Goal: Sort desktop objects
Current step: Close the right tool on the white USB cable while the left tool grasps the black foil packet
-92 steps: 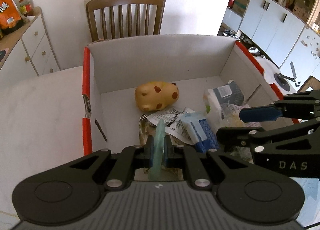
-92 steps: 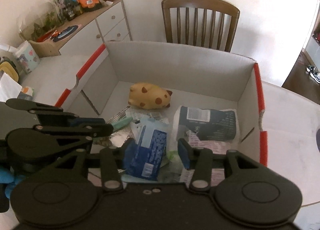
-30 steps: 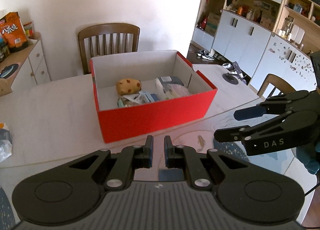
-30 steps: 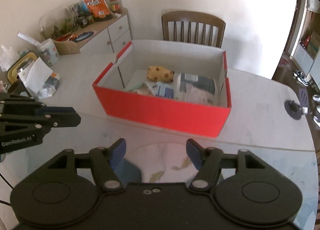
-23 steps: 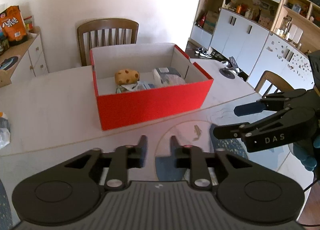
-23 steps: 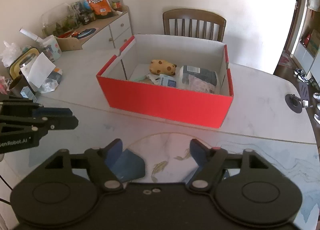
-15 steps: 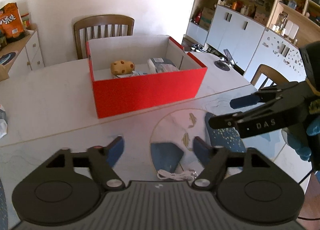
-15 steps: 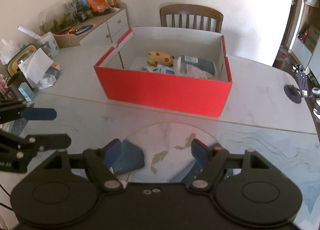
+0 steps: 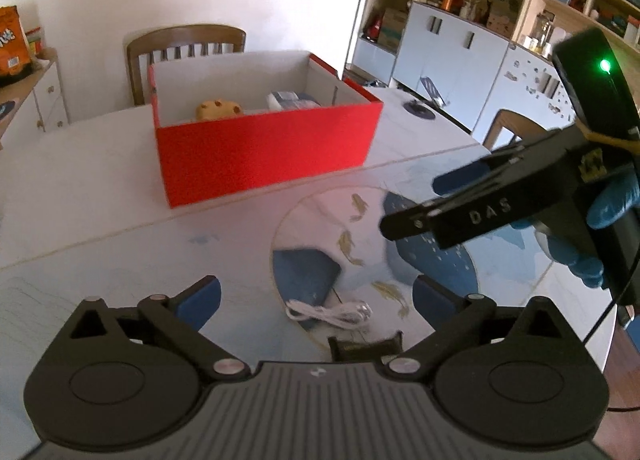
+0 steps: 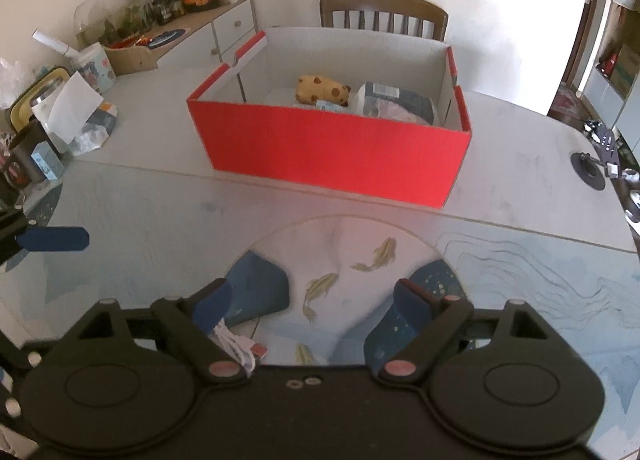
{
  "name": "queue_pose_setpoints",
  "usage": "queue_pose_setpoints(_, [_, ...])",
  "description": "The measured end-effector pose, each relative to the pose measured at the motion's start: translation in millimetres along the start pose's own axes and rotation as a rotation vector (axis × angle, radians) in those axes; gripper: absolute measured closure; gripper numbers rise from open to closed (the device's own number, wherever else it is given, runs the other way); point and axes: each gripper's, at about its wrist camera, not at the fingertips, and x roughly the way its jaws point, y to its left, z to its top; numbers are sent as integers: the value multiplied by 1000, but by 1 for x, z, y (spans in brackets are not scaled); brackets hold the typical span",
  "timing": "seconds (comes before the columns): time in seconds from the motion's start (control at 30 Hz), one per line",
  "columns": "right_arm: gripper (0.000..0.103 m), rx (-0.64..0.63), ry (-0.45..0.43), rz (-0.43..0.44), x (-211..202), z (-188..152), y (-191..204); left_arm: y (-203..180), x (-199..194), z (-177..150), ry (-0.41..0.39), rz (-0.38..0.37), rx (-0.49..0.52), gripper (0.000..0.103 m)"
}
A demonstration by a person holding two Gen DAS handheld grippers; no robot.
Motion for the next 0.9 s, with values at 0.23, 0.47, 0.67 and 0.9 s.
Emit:
queue_pose_setpoints(0.23, [14,-12,30,23,9,-11,9,-10,12,-26,38,-22,-1,0])
queue_pose_setpoints(0.47, [14,-32,67,42,20,-20,20,-16,24,-45,53,-36,-23,0])
queue_pose_setpoints(0.67, [15,-56,94,47,29,-26,27,-27,36,-57,55,-39,-9,0])
queue_pose_setpoints(0.9, [17,-87,111,51,44,-29,38,-41,51,-65,62,-21,10,0])
